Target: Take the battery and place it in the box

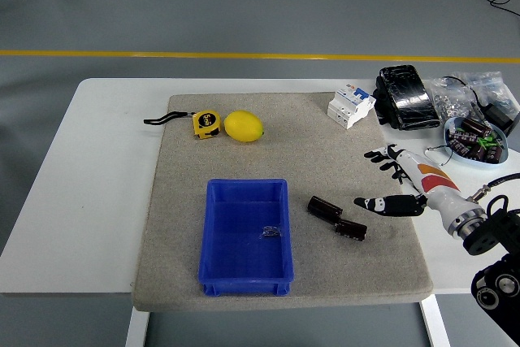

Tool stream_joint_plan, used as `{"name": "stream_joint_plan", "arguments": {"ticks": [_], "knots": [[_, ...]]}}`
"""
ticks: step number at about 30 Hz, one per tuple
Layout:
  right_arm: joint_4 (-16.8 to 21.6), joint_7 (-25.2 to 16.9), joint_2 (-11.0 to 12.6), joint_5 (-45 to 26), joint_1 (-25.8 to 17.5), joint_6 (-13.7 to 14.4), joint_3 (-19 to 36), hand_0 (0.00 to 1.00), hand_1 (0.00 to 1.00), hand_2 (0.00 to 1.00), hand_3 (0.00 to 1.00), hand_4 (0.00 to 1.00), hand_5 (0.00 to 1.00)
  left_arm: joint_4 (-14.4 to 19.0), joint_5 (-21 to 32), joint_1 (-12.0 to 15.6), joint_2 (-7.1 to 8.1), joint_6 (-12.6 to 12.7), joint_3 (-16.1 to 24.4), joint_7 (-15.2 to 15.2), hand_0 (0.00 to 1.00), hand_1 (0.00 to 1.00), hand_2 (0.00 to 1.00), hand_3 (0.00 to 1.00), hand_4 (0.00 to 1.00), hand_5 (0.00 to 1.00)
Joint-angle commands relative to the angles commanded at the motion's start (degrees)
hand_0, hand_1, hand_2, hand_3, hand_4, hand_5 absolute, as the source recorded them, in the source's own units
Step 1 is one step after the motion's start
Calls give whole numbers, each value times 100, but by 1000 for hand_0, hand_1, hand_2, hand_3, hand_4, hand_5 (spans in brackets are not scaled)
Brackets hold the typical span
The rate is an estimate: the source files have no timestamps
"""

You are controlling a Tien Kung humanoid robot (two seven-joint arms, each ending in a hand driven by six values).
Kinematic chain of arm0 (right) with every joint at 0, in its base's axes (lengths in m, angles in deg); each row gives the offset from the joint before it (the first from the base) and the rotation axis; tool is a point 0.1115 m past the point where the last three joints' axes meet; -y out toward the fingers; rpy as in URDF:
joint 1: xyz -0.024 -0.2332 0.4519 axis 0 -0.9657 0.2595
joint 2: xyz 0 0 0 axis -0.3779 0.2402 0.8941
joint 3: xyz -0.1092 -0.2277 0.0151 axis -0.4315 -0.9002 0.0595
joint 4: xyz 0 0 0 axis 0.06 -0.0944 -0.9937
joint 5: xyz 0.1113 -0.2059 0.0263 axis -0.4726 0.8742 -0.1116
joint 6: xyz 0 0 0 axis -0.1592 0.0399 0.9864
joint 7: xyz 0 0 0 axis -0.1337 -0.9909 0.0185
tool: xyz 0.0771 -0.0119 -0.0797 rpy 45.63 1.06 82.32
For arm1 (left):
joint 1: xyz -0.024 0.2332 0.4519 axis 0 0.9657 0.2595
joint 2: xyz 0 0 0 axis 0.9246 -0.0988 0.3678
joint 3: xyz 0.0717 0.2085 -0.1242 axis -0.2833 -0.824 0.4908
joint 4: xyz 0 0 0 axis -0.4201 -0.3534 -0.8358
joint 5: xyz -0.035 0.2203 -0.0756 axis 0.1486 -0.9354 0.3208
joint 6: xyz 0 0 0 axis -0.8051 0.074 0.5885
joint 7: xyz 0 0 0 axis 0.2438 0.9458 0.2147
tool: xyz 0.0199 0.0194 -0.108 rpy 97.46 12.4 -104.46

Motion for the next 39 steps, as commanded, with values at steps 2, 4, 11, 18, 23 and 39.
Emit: {"name": "stream_joint_plan", "arguments": {"ticks": [2,4,11,18,23,39], "knots": [[6,27,-4,298,-3,-33,-49,482,618,687,736,998,319,-1,2,2,3,-1,2,-2,724,696,736,675,699,685],[4,63,-6,708,-6,-90,-131,482,618,687,736,998,319,-3,-5,4,8,-7,13,-9,724,696,736,675,699,685],[-17,175,-71,1600,-84,-294,-300,407,573,649,716,998,340,-8,-20,1,24,-21,34,-30,725,696,736,675,698,681],[54,258,-167,1679,-247,-335,-422,373,550,624,702,998,359,-6,-68,-5,32,-37,60,-47,725,695,735,675,698,680],[-41,260,-227,1596,-282,-217,-628,360,522,591,647,998,360,-2,-124,1,30,-54,97,-69,725,695,735,675,698,679],[-427,247,-356,1315,-30,57,-809,366,501,545,560,998,355,5,-174,-13,34,-79,123,-68,725,697,737,676,697,676]]}}
